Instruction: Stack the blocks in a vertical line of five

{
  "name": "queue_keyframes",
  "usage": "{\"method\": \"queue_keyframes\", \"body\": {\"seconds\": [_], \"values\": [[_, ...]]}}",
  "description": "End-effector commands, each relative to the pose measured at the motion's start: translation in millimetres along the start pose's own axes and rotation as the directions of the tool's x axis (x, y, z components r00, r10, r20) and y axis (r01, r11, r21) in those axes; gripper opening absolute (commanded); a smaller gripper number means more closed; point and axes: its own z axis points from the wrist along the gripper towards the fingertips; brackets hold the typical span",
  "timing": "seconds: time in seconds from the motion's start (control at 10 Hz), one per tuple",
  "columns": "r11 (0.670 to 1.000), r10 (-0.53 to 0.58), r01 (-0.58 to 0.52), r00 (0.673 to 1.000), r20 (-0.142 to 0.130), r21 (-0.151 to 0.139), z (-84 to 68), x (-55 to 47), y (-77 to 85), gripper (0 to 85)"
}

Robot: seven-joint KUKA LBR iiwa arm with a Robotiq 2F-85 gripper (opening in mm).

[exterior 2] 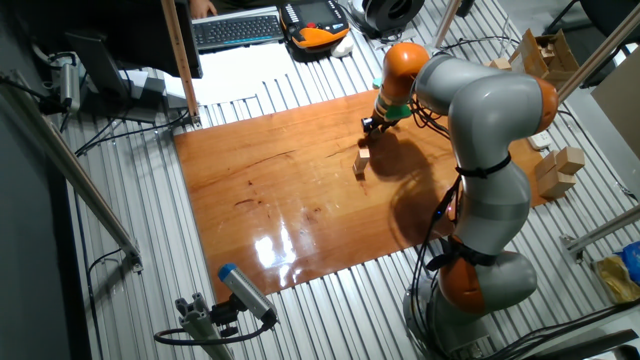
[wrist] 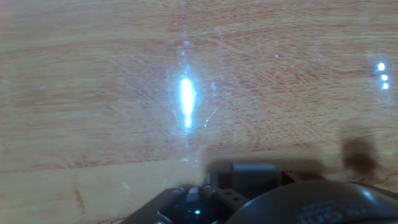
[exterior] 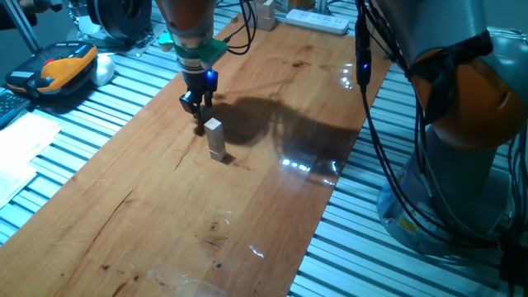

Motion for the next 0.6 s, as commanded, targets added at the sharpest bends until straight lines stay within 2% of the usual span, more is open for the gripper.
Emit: {"method": "queue_keyframes", "body": {"seconds": [0.0,0.2,0.3,0.5], "values": [[1.000,0.000,0.000,1.000,0.000,0.001,0.2,0.1,0.0,51.0],[1.000,-0.002,0.002,1.000,0.000,0.001,2.2,1.3,1.3,51.0],[1.000,-0.002,0.002,1.000,0.002,0.002,2.9,1.8,1.8,34.0],[1.000,-0.007,0.007,1.000,-0.004,0.005,2.2,1.7,1.6,34.0]]}}
